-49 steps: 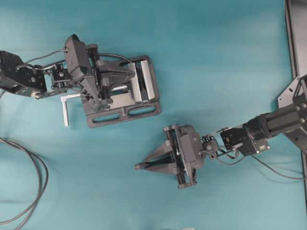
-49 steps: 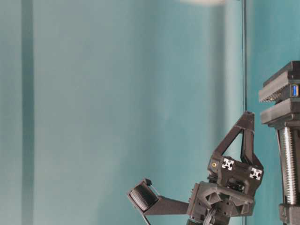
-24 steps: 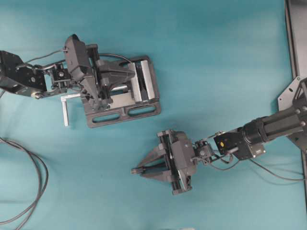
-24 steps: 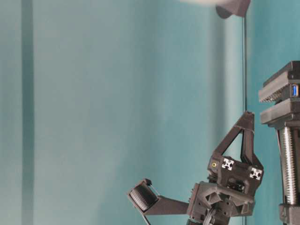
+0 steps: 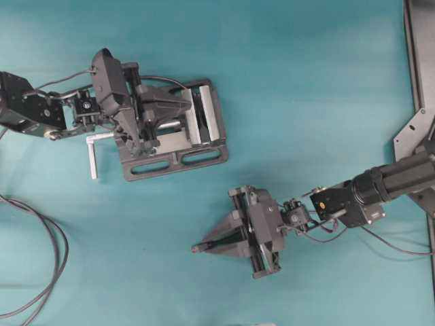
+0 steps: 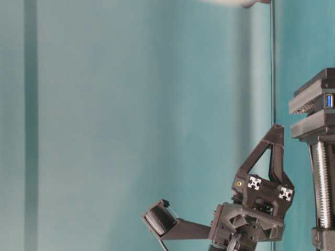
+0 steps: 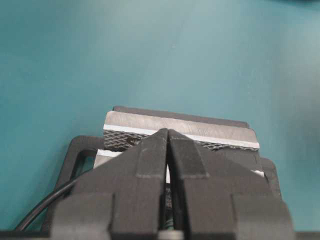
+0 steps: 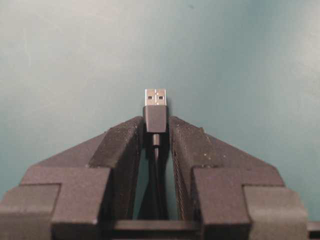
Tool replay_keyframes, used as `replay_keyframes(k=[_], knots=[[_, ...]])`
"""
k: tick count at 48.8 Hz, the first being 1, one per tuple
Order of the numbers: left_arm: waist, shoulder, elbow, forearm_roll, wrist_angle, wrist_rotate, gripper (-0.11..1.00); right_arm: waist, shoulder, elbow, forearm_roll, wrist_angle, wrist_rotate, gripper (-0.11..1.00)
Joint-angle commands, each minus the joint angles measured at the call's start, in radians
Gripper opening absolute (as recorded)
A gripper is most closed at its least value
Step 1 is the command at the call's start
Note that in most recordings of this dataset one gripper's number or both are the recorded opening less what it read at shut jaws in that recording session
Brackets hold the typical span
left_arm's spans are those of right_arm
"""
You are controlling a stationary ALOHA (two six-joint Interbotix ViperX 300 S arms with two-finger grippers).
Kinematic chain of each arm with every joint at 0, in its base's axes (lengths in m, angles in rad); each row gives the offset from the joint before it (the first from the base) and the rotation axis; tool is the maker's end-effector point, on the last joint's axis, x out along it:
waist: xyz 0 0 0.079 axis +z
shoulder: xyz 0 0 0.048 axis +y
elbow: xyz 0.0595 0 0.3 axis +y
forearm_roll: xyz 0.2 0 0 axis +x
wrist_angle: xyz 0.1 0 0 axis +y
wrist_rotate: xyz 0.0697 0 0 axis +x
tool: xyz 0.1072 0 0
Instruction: Insert the USB cable into the fixed female connector.
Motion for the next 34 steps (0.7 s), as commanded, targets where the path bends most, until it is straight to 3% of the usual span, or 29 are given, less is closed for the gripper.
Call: replay_keyframes(k=[1, 16, 28, 34], knots=[[0.000, -0.017, -0.014, 0.005, -0.005, -0.003, 0.02, 0.008, -0.034, -0.003, -0.008, -0.003, -0.003, 0.22], [0.002, -0.018, -0.011, 0.005, -0.005, -0.003, 0.02, 0.008, -0.052, 0.005, -0.008, -0.006, -0.052, 0.22], [0.002, -0.018, -0.009, 0.005, -0.005, -0.003, 0.02, 0.009, -0.192, 0.058, -0.002, 0.002, -0.052, 0.22], [0.000, -0.018, -0.012, 0.005, -0.005, -0.003, 0.02, 0.008, -0.253, 0.089, 0.028, 0.017, -0.049, 0.22]])
